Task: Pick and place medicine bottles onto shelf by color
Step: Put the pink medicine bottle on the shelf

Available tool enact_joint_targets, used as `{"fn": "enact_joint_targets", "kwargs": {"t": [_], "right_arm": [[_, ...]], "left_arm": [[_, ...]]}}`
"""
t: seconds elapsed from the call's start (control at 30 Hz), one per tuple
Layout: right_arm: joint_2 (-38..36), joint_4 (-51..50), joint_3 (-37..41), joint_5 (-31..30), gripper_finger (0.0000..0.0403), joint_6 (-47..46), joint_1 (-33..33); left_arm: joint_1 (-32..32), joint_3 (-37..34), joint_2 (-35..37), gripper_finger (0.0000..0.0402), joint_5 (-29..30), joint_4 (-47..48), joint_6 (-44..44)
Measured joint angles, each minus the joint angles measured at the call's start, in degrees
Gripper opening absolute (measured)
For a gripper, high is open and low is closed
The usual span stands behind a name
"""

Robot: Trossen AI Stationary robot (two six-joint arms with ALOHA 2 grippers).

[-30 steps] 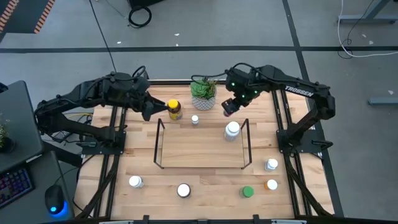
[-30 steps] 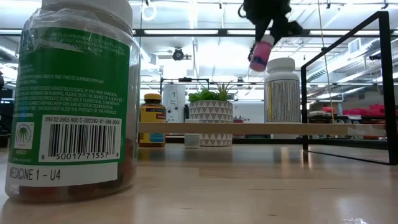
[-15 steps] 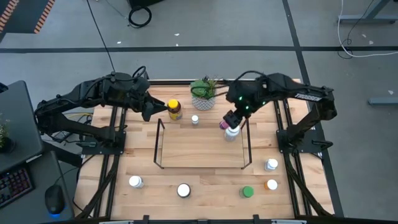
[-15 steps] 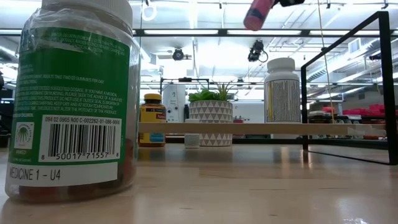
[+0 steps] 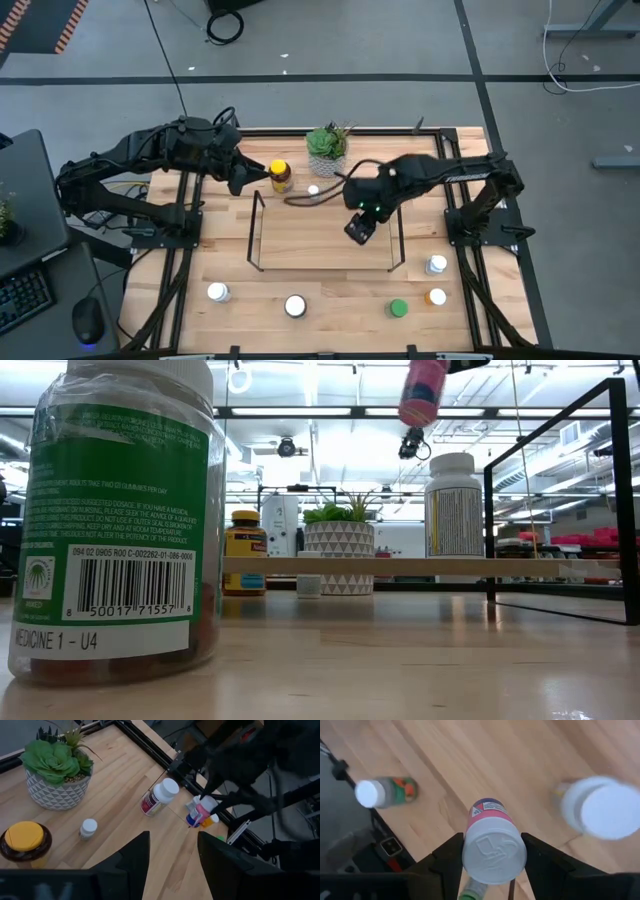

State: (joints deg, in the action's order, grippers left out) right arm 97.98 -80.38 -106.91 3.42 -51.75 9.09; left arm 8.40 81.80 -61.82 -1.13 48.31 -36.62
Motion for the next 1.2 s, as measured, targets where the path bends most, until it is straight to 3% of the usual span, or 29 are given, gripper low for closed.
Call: {"fn": "enact_joint_targets", "kwargs": {"t": [0.2,0.67,0.9,1.2], "right_arm": [[3.8,-6.1,0.0,-0.3,0.0187,-7.1,2.8],[11.2,-7.3,0.0,-5.1,0.0188,-9.3,5.2],[12.8,-4.9,0.0,-6.4,0.0188,-2.0,6.5],[12.6,-3.7,0.0,-8.5,0.0189,13.8,6.7]], "left_arm": [[0.0,0.0,0.0,0.0174,0.0,0.0,-0.2],[-1.4,0.0,0.0,0.0173,0.0,0.0,-0.2],[-3.2,0.0,0.0,0.0172,0.0,0.5,1.3],[-3.6,0.0,0.0,0.0172,0.0,1.4,1.7]]}}
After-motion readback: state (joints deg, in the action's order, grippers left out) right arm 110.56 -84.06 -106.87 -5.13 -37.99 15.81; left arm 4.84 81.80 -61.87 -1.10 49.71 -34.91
